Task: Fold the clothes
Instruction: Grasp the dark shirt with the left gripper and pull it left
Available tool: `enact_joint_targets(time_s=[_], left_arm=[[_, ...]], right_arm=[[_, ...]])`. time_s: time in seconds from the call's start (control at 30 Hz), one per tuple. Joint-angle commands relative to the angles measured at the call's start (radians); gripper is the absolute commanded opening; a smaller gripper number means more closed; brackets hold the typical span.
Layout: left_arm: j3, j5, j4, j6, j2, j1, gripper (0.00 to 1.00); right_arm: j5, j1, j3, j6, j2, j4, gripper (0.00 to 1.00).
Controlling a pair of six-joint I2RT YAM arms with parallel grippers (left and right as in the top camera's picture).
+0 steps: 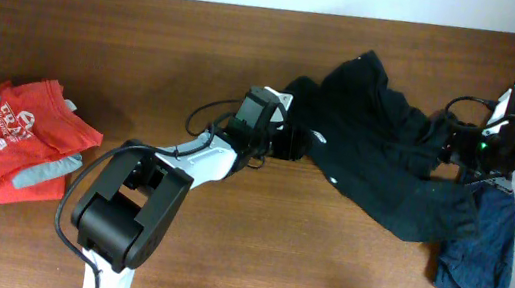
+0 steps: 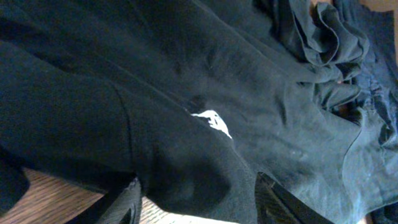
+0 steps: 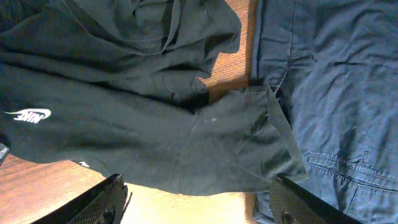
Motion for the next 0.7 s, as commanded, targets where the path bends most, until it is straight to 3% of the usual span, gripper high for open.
enact_joint_targets(time_s=[0.0, 0.03, 0.2, 0.33, 0.4, 0.53, 0.67], left_arm=[[0.022, -0.008, -0.017, 0.011, 0.019, -0.002, 0.44], [0.022, -0.012, -0.018, 0.014, 0.019, -0.002, 0.30], [0.023, -0.058, -0.017, 0.019, 0.018, -0.002, 0.01], [0.057, -0.061, -0.035, 0.060, 0.018, 0.016, 0.01], [0.108, -0.061, -0.121, 0.087, 0.014, 0.038, 0.01], [0.208, -0.266, -0.407, 0.225, -0.077, 0.111, 0.00], [0.218, -0.417, -0.537, 0.259, -0.242, 0.229, 0.00]], right_arm=[[-0.002, -0.003, 0.005, -0.003, -0.001, 0.000, 0.78], [-0.002, -0.003, 0.005, -0.003, -0.001, 0.000, 0.78], [-0.002, -0.003, 0.005, -0.003, -0.001, 0.001, 0.78], [-0.002, -0.004, 0.005, -0.003, -0.001, 0.003, 0.78], [-0.001, -0.004, 0.005, -0.004, -0.001, 0.003, 0.78], [0.006, -0.004, 0.005, -0.011, -0.001, 0.005, 0.78], [0.005, -0.004, 0.005, -0.011, -0.001, 0.016, 0.79]])
